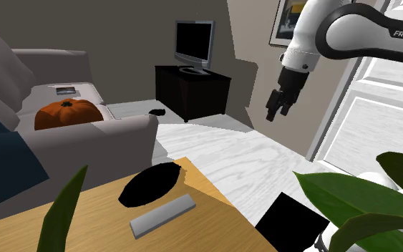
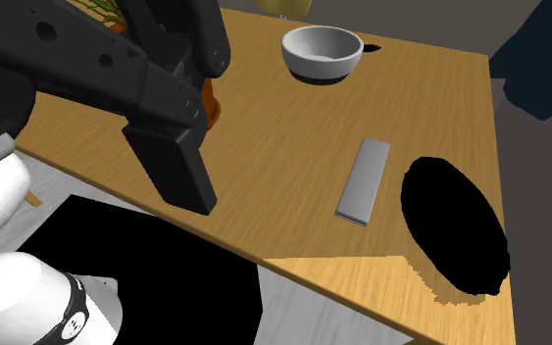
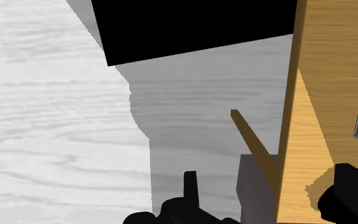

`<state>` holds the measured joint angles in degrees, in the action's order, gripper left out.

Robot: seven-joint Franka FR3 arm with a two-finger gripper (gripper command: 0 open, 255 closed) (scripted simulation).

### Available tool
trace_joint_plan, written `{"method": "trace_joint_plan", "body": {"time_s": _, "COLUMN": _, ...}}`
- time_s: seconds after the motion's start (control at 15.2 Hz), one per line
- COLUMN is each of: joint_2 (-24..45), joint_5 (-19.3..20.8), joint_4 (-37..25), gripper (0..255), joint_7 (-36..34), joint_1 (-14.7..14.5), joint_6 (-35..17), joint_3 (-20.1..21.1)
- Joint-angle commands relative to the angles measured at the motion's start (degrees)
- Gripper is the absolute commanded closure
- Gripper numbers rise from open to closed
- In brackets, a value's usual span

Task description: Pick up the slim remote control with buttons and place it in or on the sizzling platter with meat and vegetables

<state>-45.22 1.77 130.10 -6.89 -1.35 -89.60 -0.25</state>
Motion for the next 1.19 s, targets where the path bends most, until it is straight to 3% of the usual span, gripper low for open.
{"method": "trace_joint_plan", "body": {"time_s": 0.0, "joint_2": 0.0, "joint_5": 0.0, "joint_4": 0.0, "gripper": 0, "joint_7": 0.0, "joint_1": 0.0, "joint_6": 0.0, "joint_3": 0.0}}
{"method": "trace_joint_plan", "body": {"time_s": 1.12, "joint_2": 26.04, "joint_5": -2.69, "joint_4": -2.91, "gripper": 0, "joint_7": 18.37, "joint_1": -11.99, "joint_6": -20.89, "joint_3": 4.16}}
